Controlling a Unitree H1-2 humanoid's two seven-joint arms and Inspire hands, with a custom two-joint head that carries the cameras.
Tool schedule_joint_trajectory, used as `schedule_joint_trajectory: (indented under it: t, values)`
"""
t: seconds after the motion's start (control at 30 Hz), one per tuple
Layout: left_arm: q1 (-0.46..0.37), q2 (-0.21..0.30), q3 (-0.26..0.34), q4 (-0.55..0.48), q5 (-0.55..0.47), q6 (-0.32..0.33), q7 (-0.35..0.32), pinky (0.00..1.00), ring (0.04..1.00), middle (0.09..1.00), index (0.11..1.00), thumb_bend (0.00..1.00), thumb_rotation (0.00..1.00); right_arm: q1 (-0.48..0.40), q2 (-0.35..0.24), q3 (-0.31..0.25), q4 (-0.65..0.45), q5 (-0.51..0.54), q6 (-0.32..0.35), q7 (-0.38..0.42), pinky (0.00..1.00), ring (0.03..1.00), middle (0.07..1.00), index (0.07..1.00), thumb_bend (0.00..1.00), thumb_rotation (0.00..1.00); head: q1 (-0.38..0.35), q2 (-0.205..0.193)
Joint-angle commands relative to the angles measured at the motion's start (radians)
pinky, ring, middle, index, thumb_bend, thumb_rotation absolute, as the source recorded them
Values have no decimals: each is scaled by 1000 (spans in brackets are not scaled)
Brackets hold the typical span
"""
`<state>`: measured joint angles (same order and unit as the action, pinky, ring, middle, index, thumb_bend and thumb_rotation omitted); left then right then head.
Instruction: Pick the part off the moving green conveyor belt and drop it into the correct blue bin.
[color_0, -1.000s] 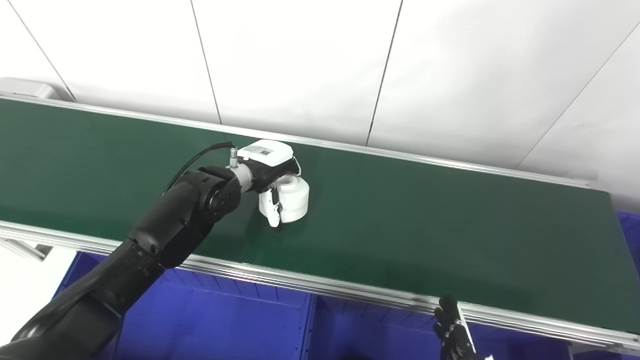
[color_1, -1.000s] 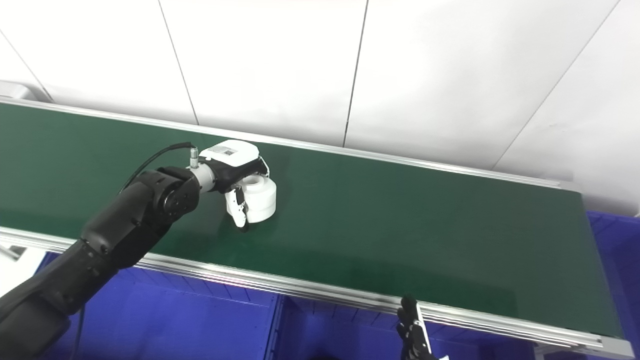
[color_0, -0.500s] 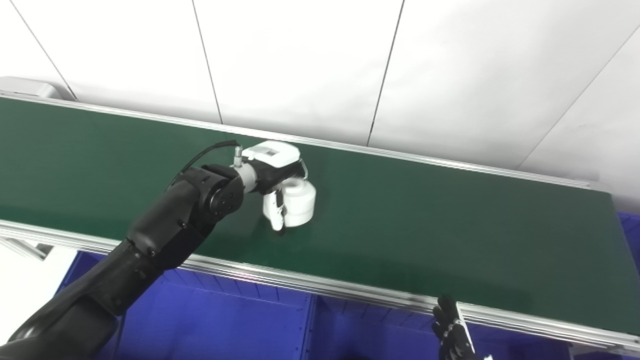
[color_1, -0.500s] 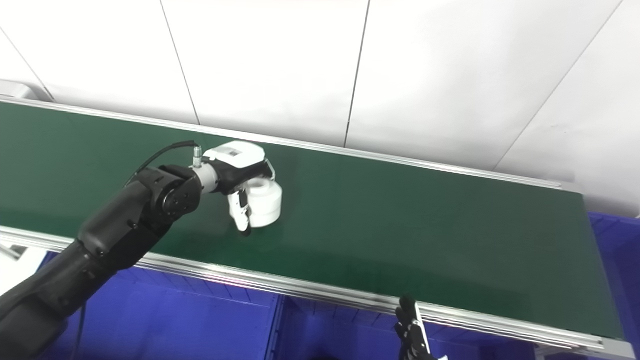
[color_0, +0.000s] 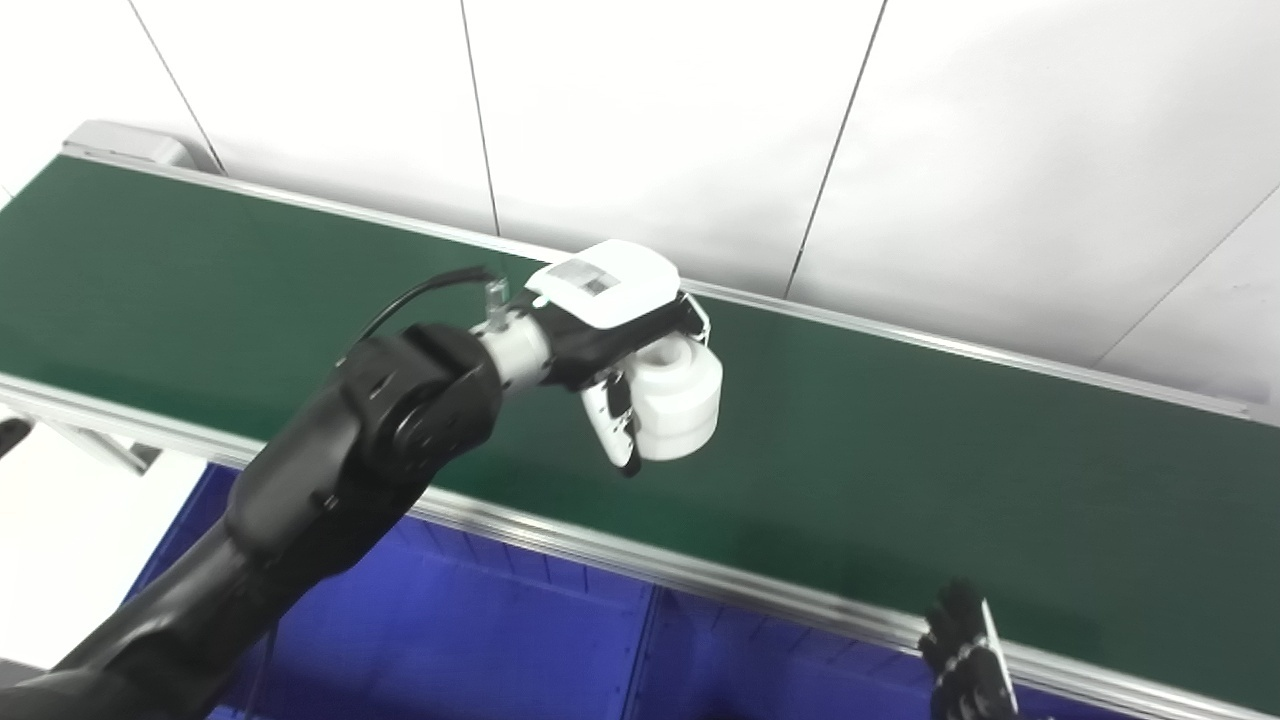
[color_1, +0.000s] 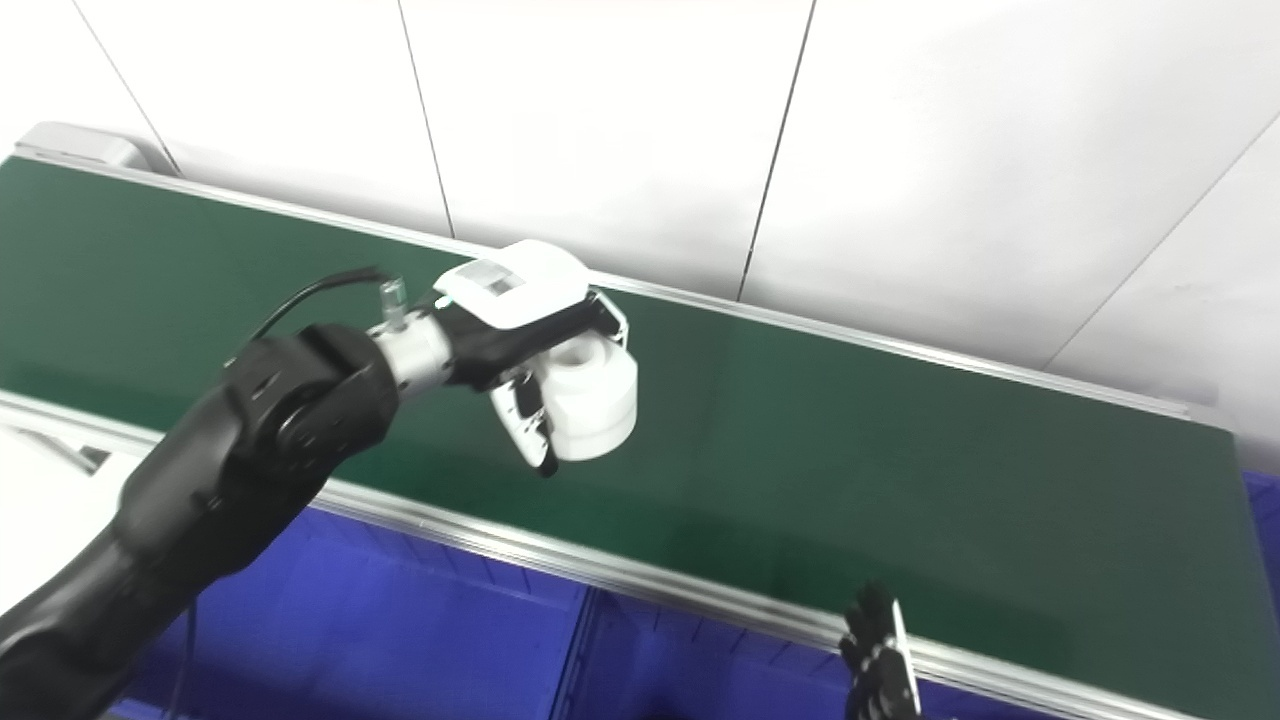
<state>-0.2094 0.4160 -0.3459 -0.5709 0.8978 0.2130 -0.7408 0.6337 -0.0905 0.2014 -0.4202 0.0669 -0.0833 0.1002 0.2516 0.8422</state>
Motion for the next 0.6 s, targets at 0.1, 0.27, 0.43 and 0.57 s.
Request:
schedule_joint_trajectory:
  t: [0.1,0.27,0.43,0.57]
  values:
    - [172,-3,42,-89,114,-18,56,433,446,477,491,523,0,1,-7,0,-18,18,-9,17,1000,1000,1000,1000,958,1000,-18,-4]
    - [337,-2,83,-118,154,-77,131,411,444,494,480,522,0,2,-11,0,-23,29,-1,21,1000,1000,1000,1000,957,1000,11,1]
    - [482,44,123,-32,176,-148,214,398,413,455,490,522,0,-1,-19,9,-31,32,6,36,1000,1000,1000,1000,947,1000,18,6]
    - [550,68,126,53,194,-187,267,411,403,482,486,524,0,-8,-26,17,-40,29,33,43,1000,1000,1000,1000,947,1000,26,1]
